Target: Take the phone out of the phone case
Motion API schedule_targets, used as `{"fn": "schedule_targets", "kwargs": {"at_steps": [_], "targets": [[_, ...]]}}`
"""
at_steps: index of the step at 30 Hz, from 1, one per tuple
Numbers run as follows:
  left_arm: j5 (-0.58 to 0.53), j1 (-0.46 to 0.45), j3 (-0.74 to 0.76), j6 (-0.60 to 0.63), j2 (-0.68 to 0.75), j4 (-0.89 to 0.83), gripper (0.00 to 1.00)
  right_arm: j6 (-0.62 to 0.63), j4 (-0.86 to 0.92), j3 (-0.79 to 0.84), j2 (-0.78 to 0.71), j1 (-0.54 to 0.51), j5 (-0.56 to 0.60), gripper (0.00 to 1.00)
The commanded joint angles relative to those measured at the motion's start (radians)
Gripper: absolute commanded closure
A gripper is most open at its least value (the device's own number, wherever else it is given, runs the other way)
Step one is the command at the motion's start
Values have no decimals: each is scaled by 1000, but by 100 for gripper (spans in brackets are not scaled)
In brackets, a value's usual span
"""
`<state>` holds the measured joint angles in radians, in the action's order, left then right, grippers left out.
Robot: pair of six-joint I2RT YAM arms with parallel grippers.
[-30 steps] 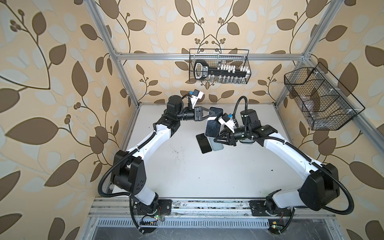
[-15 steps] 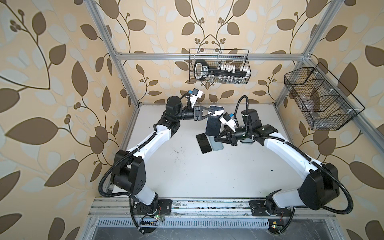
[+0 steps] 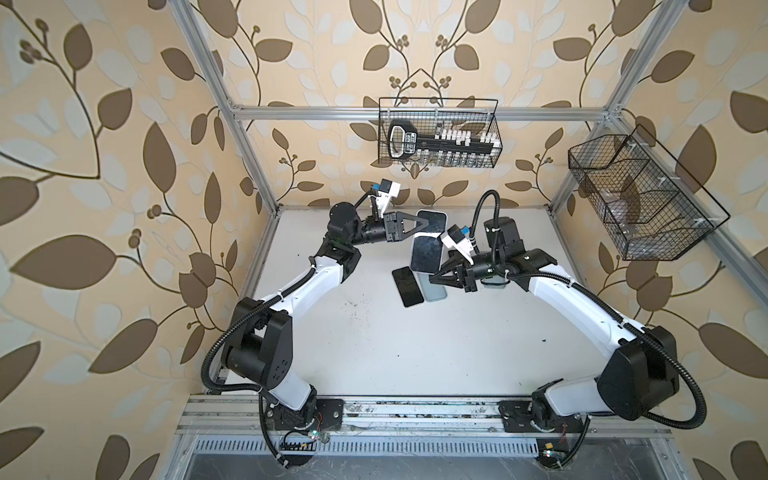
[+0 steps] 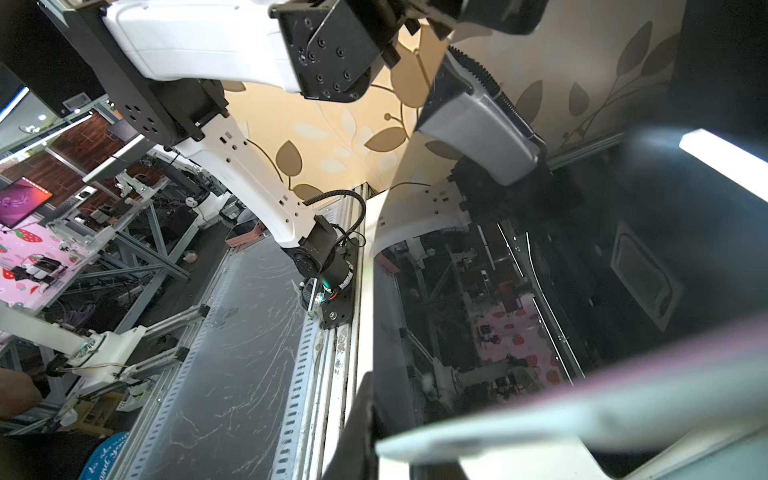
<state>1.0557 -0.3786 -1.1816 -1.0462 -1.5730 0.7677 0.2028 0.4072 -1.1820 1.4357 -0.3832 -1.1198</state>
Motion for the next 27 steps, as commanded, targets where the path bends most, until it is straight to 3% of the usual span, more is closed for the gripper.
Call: {"fn": "schedule_targets", "kwargs": {"at_steps": [1,15,27], "targets": [[-47,-22,-25,-141,71,82,100,127,7,19,31,-2,68,93],[-27,-52,-52,-189,109,33,100,165,-44,67,68,4,187,92],[-42,-60,-69,-97,127,-109,100,25,-229,169,2,36,191,89]]}}
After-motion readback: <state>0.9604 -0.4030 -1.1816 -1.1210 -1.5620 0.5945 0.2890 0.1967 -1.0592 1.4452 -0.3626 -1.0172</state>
